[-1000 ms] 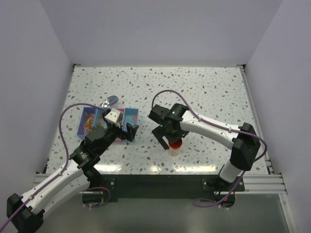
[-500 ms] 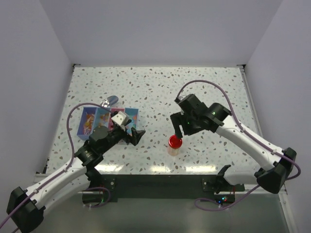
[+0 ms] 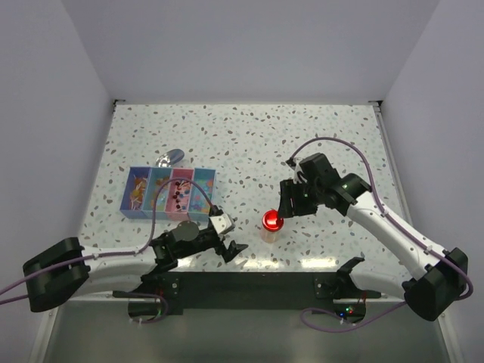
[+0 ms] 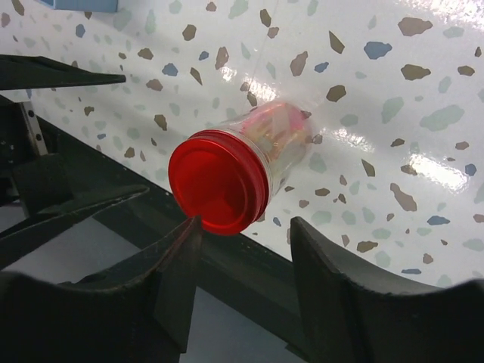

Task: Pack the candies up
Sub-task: Screw the bottle lid onto the packing bottle.

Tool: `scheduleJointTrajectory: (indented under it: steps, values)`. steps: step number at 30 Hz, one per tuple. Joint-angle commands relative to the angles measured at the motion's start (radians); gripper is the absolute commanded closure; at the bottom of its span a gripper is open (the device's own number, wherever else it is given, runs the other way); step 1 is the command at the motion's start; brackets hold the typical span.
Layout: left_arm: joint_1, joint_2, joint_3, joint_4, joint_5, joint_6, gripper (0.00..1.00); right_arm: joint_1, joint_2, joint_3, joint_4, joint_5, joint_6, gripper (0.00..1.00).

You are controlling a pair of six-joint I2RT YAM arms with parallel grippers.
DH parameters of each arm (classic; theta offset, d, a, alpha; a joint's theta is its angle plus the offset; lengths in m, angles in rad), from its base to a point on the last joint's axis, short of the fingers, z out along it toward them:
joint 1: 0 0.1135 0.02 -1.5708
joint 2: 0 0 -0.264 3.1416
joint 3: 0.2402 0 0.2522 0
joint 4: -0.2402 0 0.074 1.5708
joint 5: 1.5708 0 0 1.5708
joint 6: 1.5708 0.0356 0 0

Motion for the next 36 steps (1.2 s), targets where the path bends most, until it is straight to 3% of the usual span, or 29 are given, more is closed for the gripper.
scheduleJointTrajectory:
  steps: [1,9,16,20,31,36]
  values:
    - [-0.011,0.09,0.015,0.305,0.011,0.087,0.0,-0.03,-0.031,-0.019,0.075,-0.082,-0.001,0.48]
    - [-0.012,0.28,0.055,0.445,0.087,0.129,0.0,-0.068,-0.026,-0.125,0.133,-0.119,-0.001,0.6]
    - [-0.012,0.388,0.081,0.542,0.097,0.143,0.0,-0.1,-0.04,-0.218,0.196,-0.171,0.018,0.82]
    - [-0.012,0.47,0.1,0.632,0.107,0.134,0.0,-0.104,-0.034,-0.232,0.215,-0.191,0.018,0.9]
    - [-0.012,0.671,0.172,0.812,0.095,0.135,0.0,-0.11,-0.01,-0.122,0.11,-0.171,-0.027,0.89]
    - [-0.011,0.751,0.207,0.852,0.101,0.124,0.0,-0.11,0.003,-0.054,0.077,-0.182,-0.047,0.77]
